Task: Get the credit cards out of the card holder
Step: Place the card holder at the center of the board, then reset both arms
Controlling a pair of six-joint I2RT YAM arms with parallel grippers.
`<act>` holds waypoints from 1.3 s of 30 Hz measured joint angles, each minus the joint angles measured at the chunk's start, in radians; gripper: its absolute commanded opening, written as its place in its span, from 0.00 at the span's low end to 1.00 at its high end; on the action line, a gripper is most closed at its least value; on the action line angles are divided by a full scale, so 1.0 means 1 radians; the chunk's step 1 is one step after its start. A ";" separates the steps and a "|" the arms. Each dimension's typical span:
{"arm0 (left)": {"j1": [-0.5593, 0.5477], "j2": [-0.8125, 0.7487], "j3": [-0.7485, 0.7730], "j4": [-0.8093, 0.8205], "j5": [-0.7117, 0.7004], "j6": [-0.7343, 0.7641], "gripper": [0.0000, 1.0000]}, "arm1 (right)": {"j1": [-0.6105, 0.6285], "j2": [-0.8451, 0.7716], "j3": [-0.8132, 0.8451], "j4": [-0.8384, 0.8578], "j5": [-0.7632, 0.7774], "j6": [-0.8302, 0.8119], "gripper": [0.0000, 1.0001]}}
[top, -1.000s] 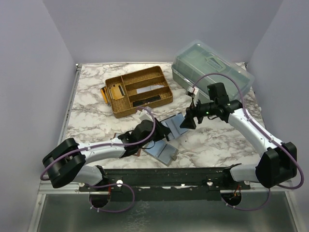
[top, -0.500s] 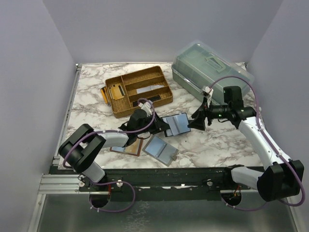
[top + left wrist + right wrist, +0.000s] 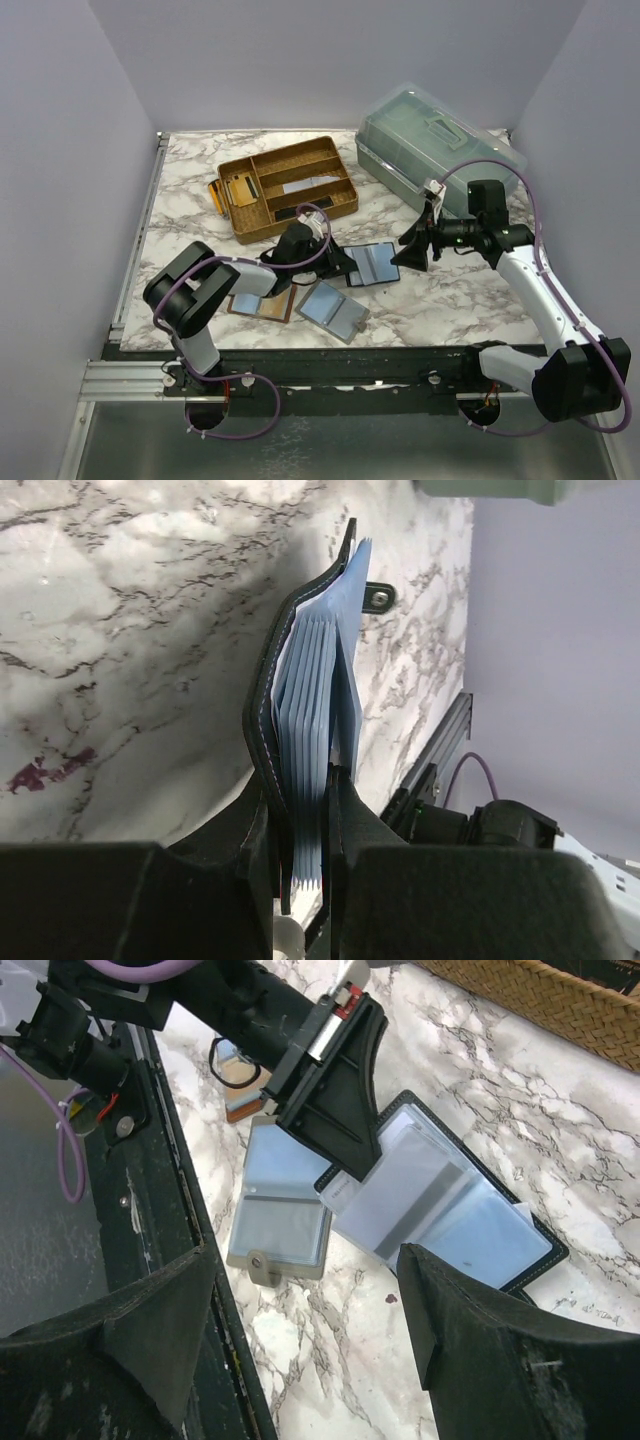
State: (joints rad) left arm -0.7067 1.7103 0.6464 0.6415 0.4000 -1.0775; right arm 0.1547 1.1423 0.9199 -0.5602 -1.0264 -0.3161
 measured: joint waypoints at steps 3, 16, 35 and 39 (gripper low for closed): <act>0.001 0.038 0.032 -0.035 0.000 0.005 0.08 | -0.002 -0.005 -0.006 0.003 -0.001 0.000 0.80; 0.000 -0.063 0.179 -0.494 -0.312 0.146 0.54 | -0.022 -0.014 -0.007 0.006 -0.001 0.000 0.81; 0.331 -0.939 0.104 -0.787 -0.431 0.432 0.99 | -0.183 -0.060 0.156 -0.043 0.076 0.040 0.99; 0.397 -0.910 0.192 -0.859 -0.369 0.487 0.99 | -0.212 -0.060 0.305 -0.047 0.178 0.124 0.99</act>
State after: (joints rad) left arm -0.3092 0.8005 0.8379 -0.2173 0.0307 -0.5903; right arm -0.0574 1.0824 1.2251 -0.6075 -0.8482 -0.1921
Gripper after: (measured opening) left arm 0.987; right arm 0.992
